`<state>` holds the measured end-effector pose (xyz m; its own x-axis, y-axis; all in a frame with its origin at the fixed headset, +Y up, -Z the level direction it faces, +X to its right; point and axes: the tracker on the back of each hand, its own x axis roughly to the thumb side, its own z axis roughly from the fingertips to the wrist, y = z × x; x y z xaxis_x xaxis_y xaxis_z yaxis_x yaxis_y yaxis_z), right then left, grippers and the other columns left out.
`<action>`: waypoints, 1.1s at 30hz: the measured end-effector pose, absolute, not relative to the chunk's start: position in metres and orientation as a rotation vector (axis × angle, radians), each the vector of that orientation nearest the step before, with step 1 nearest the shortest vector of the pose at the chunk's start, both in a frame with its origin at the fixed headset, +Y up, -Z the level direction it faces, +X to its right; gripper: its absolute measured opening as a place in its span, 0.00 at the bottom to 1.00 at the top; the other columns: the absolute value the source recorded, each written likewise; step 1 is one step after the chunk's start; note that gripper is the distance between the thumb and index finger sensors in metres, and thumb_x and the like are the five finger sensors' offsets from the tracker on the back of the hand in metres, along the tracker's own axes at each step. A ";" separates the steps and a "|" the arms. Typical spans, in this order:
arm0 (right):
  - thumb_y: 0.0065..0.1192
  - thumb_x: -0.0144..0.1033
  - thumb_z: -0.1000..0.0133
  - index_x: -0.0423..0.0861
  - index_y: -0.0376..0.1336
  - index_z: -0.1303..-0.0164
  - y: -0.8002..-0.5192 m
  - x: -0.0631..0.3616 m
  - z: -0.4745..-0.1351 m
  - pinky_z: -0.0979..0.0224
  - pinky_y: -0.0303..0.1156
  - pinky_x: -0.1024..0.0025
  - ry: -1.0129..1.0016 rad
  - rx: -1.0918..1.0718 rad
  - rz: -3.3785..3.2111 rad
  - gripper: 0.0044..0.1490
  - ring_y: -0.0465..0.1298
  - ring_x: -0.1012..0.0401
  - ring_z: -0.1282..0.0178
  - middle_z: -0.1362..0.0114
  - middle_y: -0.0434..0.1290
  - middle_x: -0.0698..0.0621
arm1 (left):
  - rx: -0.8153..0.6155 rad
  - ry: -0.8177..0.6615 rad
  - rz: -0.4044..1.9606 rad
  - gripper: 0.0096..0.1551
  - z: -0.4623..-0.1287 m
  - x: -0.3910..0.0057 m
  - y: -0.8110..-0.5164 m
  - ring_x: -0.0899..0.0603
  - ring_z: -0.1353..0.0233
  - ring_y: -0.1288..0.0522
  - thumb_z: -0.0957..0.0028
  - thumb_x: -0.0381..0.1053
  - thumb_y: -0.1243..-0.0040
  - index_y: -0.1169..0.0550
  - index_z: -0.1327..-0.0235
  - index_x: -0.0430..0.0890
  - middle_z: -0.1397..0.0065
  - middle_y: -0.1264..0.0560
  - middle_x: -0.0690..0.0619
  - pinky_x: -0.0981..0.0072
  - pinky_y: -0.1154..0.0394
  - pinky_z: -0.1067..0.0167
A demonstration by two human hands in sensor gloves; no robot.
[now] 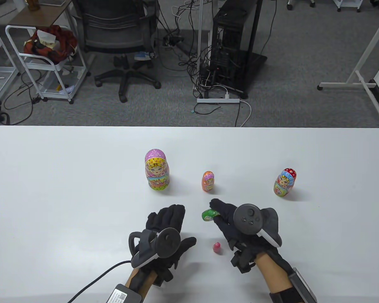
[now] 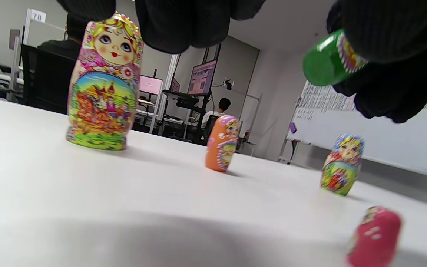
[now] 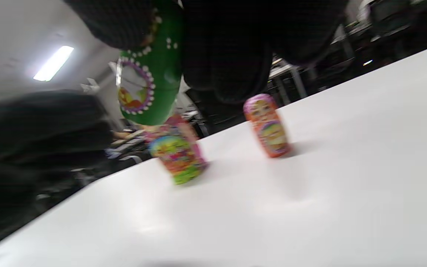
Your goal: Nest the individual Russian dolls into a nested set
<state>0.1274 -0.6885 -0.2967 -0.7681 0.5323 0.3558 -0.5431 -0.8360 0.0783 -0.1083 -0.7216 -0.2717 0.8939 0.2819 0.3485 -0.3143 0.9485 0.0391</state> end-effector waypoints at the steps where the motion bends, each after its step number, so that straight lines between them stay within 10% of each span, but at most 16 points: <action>1: 0.58 0.48 0.44 0.60 0.55 0.28 -0.691 0.126 -0.289 0.36 0.75 0.57 -0.055 0.554 2.451 0.33 0.79 0.56 0.38 0.29 0.73 0.50 | 0.100 -0.352 0.334 0.59 -0.269 -0.107 -0.720 0.40 0.19 0.38 0.58 0.75 0.45 0.50 0.20 0.49 0.16 0.42 0.47 0.34 0.39 0.26; 9: 0.60 0.48 0.45 0.58 0.56 0.29 -0.696 0.113 -0.270 0.38 0.76 0.57 -0.086 0.690 2.449 0.33 0.80 0.56 0.41 0.31 0.75 0.50 | 0.164 -0.416 0.319 0.43 -0.263 -0.096 -0.719 0.50 0.38 0.17 0.59 0.71 0.39 0.28 0.32 0.52 0.35 0.19 0.56 0.50 0.24 0.34; 33: 0.61 0.46 0.46 0.58 0.56 0.30 -0.705 0.095 -0.258 0.36 0.75 0.57 -0.250 0.732 2.598 0.33 0.80 0.56 0.40 0.31 0.74 0.49 | 0.057 -0.357 0.417 0.41 -0.267 -0.100 -0.727 0.52 0.48 0.13 0.61 0.68 0.33 0.22 0.38 0.47 0.45 0.13 0.55 0.53 0.19 0.41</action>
